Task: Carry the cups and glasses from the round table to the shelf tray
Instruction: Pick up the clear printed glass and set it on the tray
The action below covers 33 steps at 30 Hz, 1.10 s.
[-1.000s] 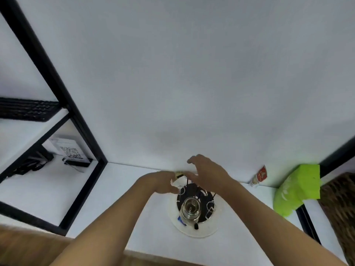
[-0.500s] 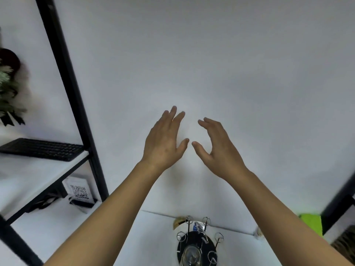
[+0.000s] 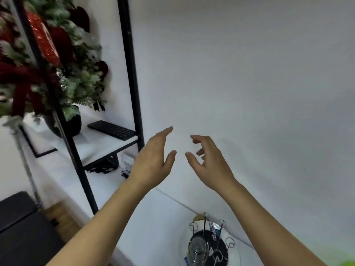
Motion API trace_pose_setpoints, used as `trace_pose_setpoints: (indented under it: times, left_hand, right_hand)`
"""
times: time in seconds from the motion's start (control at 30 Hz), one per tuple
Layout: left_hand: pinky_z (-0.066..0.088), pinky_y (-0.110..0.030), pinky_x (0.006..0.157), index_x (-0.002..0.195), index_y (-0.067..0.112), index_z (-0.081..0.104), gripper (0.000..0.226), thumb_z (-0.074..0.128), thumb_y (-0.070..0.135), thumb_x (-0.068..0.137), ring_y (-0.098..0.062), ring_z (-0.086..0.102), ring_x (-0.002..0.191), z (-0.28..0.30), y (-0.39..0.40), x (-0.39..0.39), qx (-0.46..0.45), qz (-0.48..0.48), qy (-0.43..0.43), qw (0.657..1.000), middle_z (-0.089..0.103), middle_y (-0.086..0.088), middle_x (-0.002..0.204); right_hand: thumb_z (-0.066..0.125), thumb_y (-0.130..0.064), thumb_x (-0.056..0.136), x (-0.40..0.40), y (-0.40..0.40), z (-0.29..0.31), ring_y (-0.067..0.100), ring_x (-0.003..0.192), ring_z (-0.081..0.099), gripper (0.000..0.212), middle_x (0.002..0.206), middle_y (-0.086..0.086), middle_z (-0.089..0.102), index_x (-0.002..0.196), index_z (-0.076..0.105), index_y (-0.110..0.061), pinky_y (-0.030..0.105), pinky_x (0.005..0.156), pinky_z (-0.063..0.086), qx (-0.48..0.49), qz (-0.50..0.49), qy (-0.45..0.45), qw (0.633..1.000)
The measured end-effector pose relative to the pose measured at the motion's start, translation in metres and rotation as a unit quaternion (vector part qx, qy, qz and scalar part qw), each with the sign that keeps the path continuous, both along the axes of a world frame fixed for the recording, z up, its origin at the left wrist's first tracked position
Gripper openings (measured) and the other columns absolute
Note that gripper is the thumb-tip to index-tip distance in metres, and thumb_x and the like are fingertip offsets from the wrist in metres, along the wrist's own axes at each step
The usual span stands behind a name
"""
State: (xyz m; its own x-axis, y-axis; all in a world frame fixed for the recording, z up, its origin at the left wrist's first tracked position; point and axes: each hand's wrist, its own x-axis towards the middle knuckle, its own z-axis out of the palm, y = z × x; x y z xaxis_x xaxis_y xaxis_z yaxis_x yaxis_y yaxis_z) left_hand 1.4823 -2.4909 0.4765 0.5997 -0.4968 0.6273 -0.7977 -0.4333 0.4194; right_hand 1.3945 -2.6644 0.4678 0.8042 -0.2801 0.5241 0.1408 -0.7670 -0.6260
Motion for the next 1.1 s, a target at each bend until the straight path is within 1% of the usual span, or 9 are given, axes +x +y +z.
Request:
trace_pose_setpoints:
  times: [0.13,0.23,0.33,0.57,0.63,0.73,0.83,1.0,1.1]
  left_hand:
    - [0.047,-0.037,0.103,0.154,0.034,0.023,0.060,0.054,0.036,0.103,-0.003,0.049,0.131,-0.019,0.064,-0.070,-0.024,0.107,0.063,0.992,0.040,0.017,0.156]
    - [0.047,-0.036,0.104,0.154,0.037,0.023,0.059,0.053,0.041,0.102,-0.004,0.045,0.136,-0.028,0.113,-0.129,-0.013,0.190,0.092,0.977,0.038,0.019,0.157]
    - [0.044,-0.033,0.108,0.153,0.035,0.026,0.058,0.052,0.044,0.102,-0.006,0.044,0.138,-0.028,0.166,-0.189,-0.009,0.270,0.088,0.959,0.040,0.016,0.156]
    - [0.044,-0.034,0.109,0.151,0.033,0.035,0.054,0.052,0.043,0.101,0.000,0.042,0.139,-0.015,0.303,-0.367,-0.071,0.456,0.093,0.882,0.049,0.014,0.149]
    - [0.045,-0.035,0.107,0.149,0.035,0.036,0.052,0.052,0.044,0.101,0.001,0.044,0.137,-0.010,0.343,-0.434,-0.084,0.508,0.079,0.854,0.053,0.013,0.144]
    - [0.043,-0.030,0.108,0.148,0.035,0.036,0.050,0.054,0.043,0.101,0.003,0.045,0.133,-0.007,0.391,-0.539,-0.111,0.578,0.071,0.805,0.050,0.016,0.145]
    - [0.041,-0.027,0.104,0.148,0.034,0.034,0.051,0.054,0.041,0.102,0.004,0.044,0.127,-0.009,0.430,-0.661,-0.110,0.648,0.065,0.751,0.049,0.014,0.145]
    - [0.047,-0.043,0.105,0.145,0.035,0.037,0.046,0.054,0.038,0.102,-0.006,0.049,0.131,-0.014,0.493,-0.889,-0.101,0.743,0.052,0.660,0.050,0.015,0.144]
    - [0.048,-0.045,0.106,0.146,0.031,0.038,0.046,0.054,0.032,0.102,-0.010,0.050,0.132,-0.015,0.515,-1.013,-0.110,0.785,0.060,0.606,0.051,0.010,0.146]
  right_hand:
    - [0.059,-0.042,0.096,-0.022,0.044,-0.024,0.002,0.099,0.056,0.046,0.127,-0.024,0.048,0.138,0.043,-0.037,0.032,0.084,0.054,0.040,0.123,0.018,0.991]
    - [0.061,-0.039,0.095,-0.044,0.090,-0.035,0.002,0.096,0.058,0.044,0.127,-0.020,0.049,0.137,0.045,-0.034,0.031,0.082,0.055,0.059,0.208,0.031,0.976]
    - [0.062,-0.039,0.094,-0.066,0.146,-0.036,0.009,0.093,0.061,0.045,0.123,-0.017,0.051,0.136,0.047,-0.034,0.034,0.079,0.056,0.073,0.297,0.033,0.951]
    - [0.066,-0.030,0.095,-0.171,0.312,-0.013,0.008,0.076,0.058,0.042,0.119,-0.011,0.055,0.135,0.050,-0.027,0.021,0.074,0.051,0.101,0.492,0.029,0.865]
    - [0.066,-0.030,0.095,-0.219,0.367,-0.008,0.004,0.076,0.058,0.040,0.117,-0.012,0.055,0.132,0.051,-0.030,0.014,0.070,0.047,0.090,0.547,0.032,0.832]
    - [0.065,-0.033,0.095,-0.304,0.439,-0.001,0.002,0.076,0.058,0.037,0.118,-0.015,0.056,0.128,0.049,-0.038,0.017,0.070,0.047,0.091,0.622,0.051,0.776]
    - [0.065,-0.032,0.095,-0.408,0.509,-0.001,0.000,0.083,0.058,0.035,0.119,-0.010,0.058,0.126,0.050,-0.037,0.014,0.073,0.047,0.099,0.683,0.051,0.722]
    - [0.063,-0.039,0.096,-0.618,0.613,-0.020,0.004,0.095,0.063,0.041,0.123,-0.008,0.058,0.134,0.048,-0.032,0.021,0.077,0.055,0.114,0.770,0.072,0.624]
    - [0.062,-0.040,0.096,-0.737,0.659,-0.032,-0.001,0.090,0.061,0.045,0.124,-0.010,0.055,0.138,0.045,-0.034,0.013,0.068,0.053,0.111,0.807,0.084,0.573]
